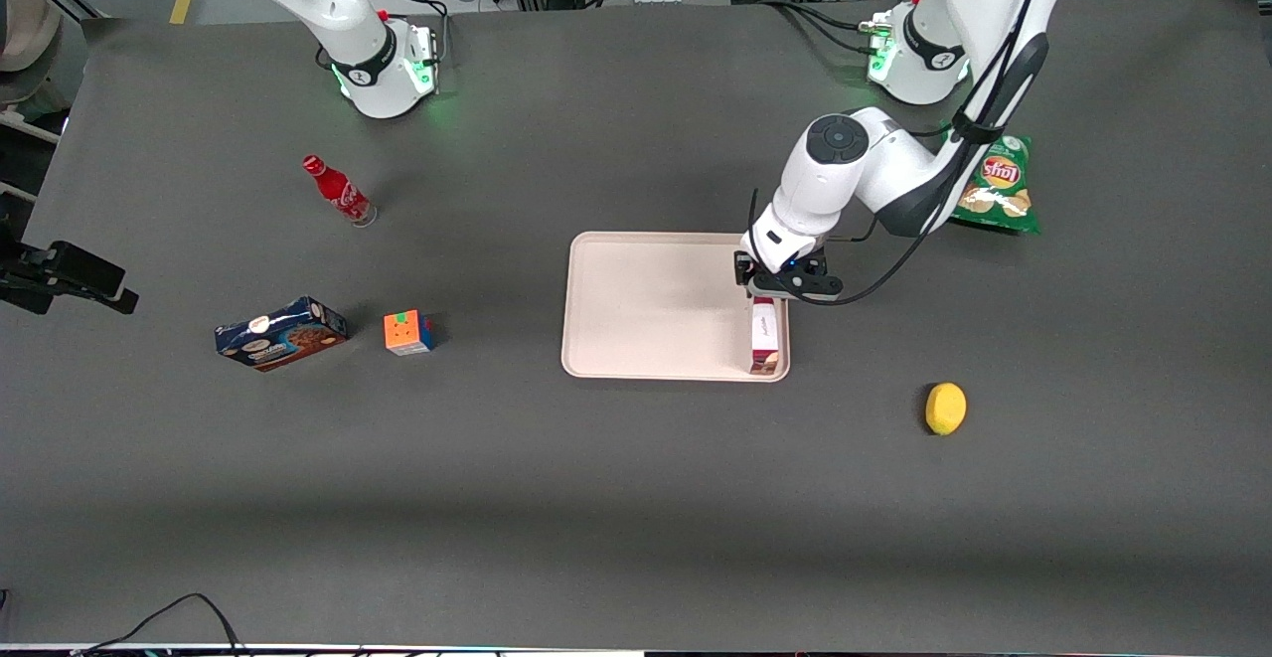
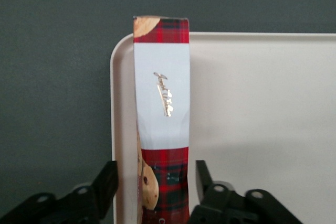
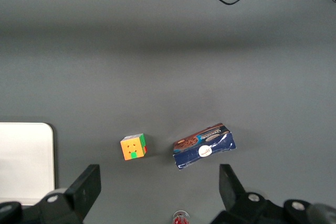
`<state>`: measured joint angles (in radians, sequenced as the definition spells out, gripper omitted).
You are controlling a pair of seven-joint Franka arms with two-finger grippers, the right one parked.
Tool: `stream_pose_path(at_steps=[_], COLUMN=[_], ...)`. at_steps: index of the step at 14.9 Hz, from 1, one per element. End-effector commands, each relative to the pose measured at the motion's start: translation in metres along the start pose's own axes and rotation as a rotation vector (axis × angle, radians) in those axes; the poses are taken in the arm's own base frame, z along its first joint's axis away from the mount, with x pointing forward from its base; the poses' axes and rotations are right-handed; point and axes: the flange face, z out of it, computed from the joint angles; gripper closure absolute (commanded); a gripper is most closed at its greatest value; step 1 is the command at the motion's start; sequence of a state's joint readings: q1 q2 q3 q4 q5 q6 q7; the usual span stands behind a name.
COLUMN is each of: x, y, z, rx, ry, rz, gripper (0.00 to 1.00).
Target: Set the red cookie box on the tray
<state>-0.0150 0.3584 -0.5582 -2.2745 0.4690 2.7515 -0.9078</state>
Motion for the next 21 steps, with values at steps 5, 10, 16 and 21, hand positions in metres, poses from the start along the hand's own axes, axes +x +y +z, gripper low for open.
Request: stream_pose_path(at_steps=[5, 10, 16, 21], x=[0.076, 0.145, 0.193, 0.204], y=[0.007, 0.007, -0.074, -0.193], z=[-0.06, -0.15, -0.241, -0.329], rx=[0.093, 0.071, 0.142, 0.11], ry=[0.057, -0.024, -0.004, -0.044], rz=[-0.077, -0.144, -0.104, -0.087], gripper=[0.0, 0.0, 0.0, 0.0])
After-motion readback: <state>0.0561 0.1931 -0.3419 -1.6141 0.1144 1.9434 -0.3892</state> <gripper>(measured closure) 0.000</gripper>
